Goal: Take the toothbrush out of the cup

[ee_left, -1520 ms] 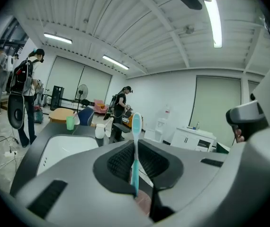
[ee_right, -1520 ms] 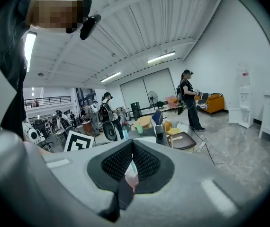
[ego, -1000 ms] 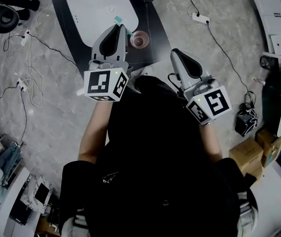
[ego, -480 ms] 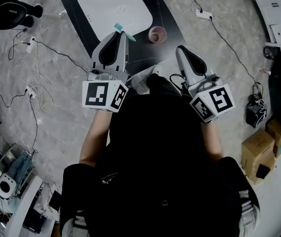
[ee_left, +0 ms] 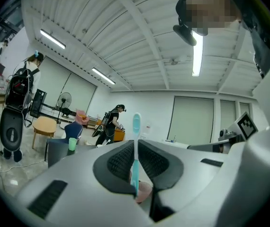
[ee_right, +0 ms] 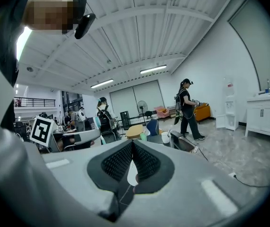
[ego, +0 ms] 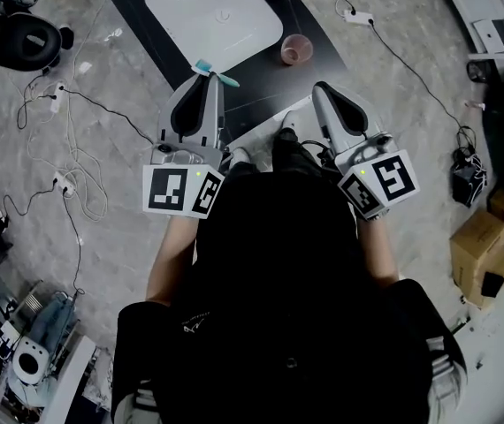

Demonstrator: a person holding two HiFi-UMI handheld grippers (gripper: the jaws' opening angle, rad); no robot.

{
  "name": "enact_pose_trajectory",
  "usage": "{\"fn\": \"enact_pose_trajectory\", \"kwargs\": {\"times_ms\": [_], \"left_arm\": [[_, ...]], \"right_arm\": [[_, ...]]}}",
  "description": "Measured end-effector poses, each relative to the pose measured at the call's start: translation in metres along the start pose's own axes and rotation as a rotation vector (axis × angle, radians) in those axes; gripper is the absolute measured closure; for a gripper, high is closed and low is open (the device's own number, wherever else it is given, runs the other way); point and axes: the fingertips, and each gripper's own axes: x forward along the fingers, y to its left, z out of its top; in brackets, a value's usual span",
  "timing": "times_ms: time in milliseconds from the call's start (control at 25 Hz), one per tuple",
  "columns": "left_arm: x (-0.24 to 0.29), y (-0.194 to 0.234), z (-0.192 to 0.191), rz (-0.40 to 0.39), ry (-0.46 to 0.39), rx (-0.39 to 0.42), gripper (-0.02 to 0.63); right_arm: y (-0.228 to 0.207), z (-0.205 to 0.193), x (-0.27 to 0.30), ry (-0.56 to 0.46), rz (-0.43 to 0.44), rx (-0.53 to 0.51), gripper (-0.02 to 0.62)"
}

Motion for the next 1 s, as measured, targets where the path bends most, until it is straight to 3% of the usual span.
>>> {"fn": "enact_pose_trajectory", "kwargs": {"times_ms": [480,1000], "left_arm": [[-0.074,-0.001,0.004,-0.057,0.002,0.043,0.578],[-0.114,-0.014,0.005,-0.076,-0.018,0.02,0.578]], "right_arm": [[0.058,-0.016,-0.02,-0.04,-0.031,-0.002,0.589],[0.086,-0.016,-0.058,-0.063,-0.047,-0.041,0.589]]}}
